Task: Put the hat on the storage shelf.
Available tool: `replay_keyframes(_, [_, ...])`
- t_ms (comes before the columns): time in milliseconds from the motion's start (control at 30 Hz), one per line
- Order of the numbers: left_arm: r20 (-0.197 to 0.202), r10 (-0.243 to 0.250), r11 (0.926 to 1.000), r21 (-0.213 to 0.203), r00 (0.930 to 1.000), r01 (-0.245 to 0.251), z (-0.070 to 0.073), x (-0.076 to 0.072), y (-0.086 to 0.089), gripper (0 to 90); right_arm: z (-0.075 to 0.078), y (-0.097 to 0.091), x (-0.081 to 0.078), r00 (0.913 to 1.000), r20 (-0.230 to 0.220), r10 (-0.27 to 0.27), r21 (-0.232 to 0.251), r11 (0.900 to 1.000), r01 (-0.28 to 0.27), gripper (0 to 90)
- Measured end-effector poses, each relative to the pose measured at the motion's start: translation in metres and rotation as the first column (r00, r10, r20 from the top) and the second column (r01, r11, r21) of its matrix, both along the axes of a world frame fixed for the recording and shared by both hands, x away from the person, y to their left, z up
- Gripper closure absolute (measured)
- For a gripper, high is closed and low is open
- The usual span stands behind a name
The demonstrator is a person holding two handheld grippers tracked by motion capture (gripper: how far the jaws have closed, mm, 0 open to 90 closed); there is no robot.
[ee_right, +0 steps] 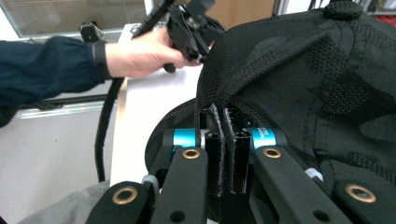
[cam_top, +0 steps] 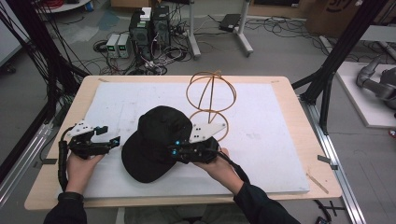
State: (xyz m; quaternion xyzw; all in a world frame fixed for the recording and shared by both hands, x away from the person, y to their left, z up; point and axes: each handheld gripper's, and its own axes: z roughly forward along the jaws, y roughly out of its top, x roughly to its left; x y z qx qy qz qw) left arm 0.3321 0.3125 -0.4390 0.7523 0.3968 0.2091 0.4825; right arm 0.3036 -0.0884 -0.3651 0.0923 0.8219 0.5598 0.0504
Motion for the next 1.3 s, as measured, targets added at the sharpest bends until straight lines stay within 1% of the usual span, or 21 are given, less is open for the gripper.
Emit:
replay_keyframes(67, [0.002, 0.001, 1.0, -0.007, 1.0, -0.001, 0.0, 0.0, 0.001, 25.2, 0.01, 0.001, -0.003, 0.9998, 0.007, 0.02, 0.023, 0.9995, -0.02, 89.3])
replay_keyframes(133, [0.004, 0.007, 0.9999, -0.01, 1.0, -0.007, 0.001, 0.0, 0.001, 25.3, 0.013, 0.001, -0.004, 0.9996, 0.013, 0.026, 0.028, 0.9993, -0.026, 89.3])
replay_keyframes(167, [0.006, 0.008, 0.9999, -0.009, 1.0, -0.008, 0.001, -0.001, 0.002, 25.3, 0.022, 0.001, -0.006, 0.999, 0.029, 0.034, 0.036, 0.9988, -0.035, 89.3])
replay_keyframes(200, [0.008, 0.006, 0.9999, -0.012, 0.9999, -0.006, 0.001, -0.001, 0.002, 25.3, 0.022, 0.001, -0.006, 0.999, 0.029, 0.034, 0.036, 0.9988, -0.035, 89.3])
replay_keyframes(267, [0.019, 0.014, 0.9996, -0.023, 0.9997, -0.013, 0.002, -0.002, 0.004, 25.3, 0.033, -0.002, -0.007, 0.9985, 0.04, 0.038, 0.052, 0.9978, -0.04, 89.3])
replay_keyframes(300, [0.025, 0.016, 0.9995, -0.029, 0.9996, -0.015, 0.003, -0.002, 0.005, 25.3, 0.033, -0.002, -0.007, 0.9985, 0.04, 0.038, 0.052, 0.9978, -0.04, 89.3])
replay_keyframes(333, [0.036, 0.022, 0.9989, -0.043, 0.9991, -0.021, 0.004, -0.003, 0.007, 25.6, 0.036, -0.003, -0.007, 0.9983, 0.043, 0.038, 0.053, 0.9978, -0.041, 89.3])
replay_keyframes(367, [0.056, 0.039, 0.9955, -0.089, 0.9977, -0.034, 0.007, -0.005, 0.013, 25.6, 0.043, -0.005, -0.007, 0.9979, 0.054, 0.036, 0.055, 0.9977, -0.039, 89.3])
replay_keyframes(400, [0.056, 0.039, 0.9955, -0.089, 0.9977, -0.034, 0.007, -0.005, 0.013, 25.7, 0.047, -0.007, -0.008, 0.9974, 0.064, 0.035, 0.059, 0.9975, -0.039, 89.3])
replay_keyframes(467, [0.066, 0.057, 0.9908, -0.127, 0.9962, -0.049, 0.009, -0.007, 0.018, 25.6, 0.05, -0.009, -0.008, 0.9968, 0.073, 0.034, 0.059, 0.9975, -0.038, 89.3])
replay_keyframes(533, [0.061, 0.061, 0.9881, -0.145, 0.9963, -0.052, 0.008, -0.007, 0.021, 25.6, 0.055, -0.013, -0.009, 0.9961, 0.085, 0.027, 0.065, 0.9974, -0.032, 89.2])
replay_keyframes(633, [0.056, 0.065, 0.9891, -0.136, 0.9963, -0.057, 0.007, -0.007, 0.022, 25.6, 0.067, -0.02, -0.01, 0.9948, 0.1, 0.021, 0.084, 0.996, -0.029, 89.2])
replay_keyframes(733, [0.058, 0.063, 0.9883, -0.143, 0.9963, -0.054, 0.007, -0.007, 0.021, 25.7, 0.077, -0.027, -0.011, 0.9928, 0.12, 0.01, 0.102, 0.9946, -0.022, 89.2])
replay_keyframes(767, [0.053, 0.057, 0.9897, -0.134, 0.9969, -0.05, 0.007, -0.006, 0.02, 25.6, 0.086, -0.033, -0.011, 0.9909, 0.134, -0.002, 0.112, 0.9937, -0.013, 89.2])
replay_keyframes(800, [0.053, 0.057, 0.9897, -0.134, 0.9969, -0.05, 0.007, -0.006, 0.02, 25.7, 0.086, -0.033, -0.011, 0.9909, 0.134, -0.002, 0.112, 0.9937, -0.013, 89.2])
replay_keyframes(833, [0.052, 0.056, 0.9898, -0.133, 0.997, -0.049, 0.006, -0.006, 0.019, 25.6, 0.093, -0.039, -0.01, 0.9891, 0.147, -0.015, 0.121, 0.9927, -0.003, 89.2])
replay_keyframes(900, [0.047, 0.051, 0.9902, -0.132, 0.9976, -0.045, 0.005, -0.005, 0.018, 25.7, 0.099, -0.045, -0.009, 0.9875, 0.155, -0.027, 0.133, 0.9911, 0.006, 89.2])
replay_keyframes(967, [0.045, 0.047, 0.991, -0.128, 0.9979, -0.041, 0.005, -0.005, 0.017, 25.7, 0.102, -0.048, -0.008, 0.9864, 0.161, -0.032, 0.136, 0.9907, 0.01, 89.2])
replay_keyframes(1033, [0.045, 0.046, 0.9916, -0.123, 0.9979, -0.04, 0.005, -0.004, 0.016, 25.7, 0.112, -0.058, -0.007, 0.982, 0.179, -0.059, 0.153, 0.9877, 0.032, 89.2])
replay_keyframes(1100, [0.045, 0.045, 0.9916, -0.123, 0.998, -0.039, 0.005, -0.004, 0.016, 25.7, 0.115, -0.061, -0.007, 0.9814, 0.181, -0.063, 0.159, 0.9867, 0.034, 89.2])
replay_keyframes(1300, [0.037, 0.041, 0.9923, -0.118, 0.9984, -0.037, 0.004, -0.004, 0.016, 25.6, 0.133, -0.083, 0.001, 0.9766, 0.188, -0.104, 0.191, 0.9793, 0.067, 89.2])
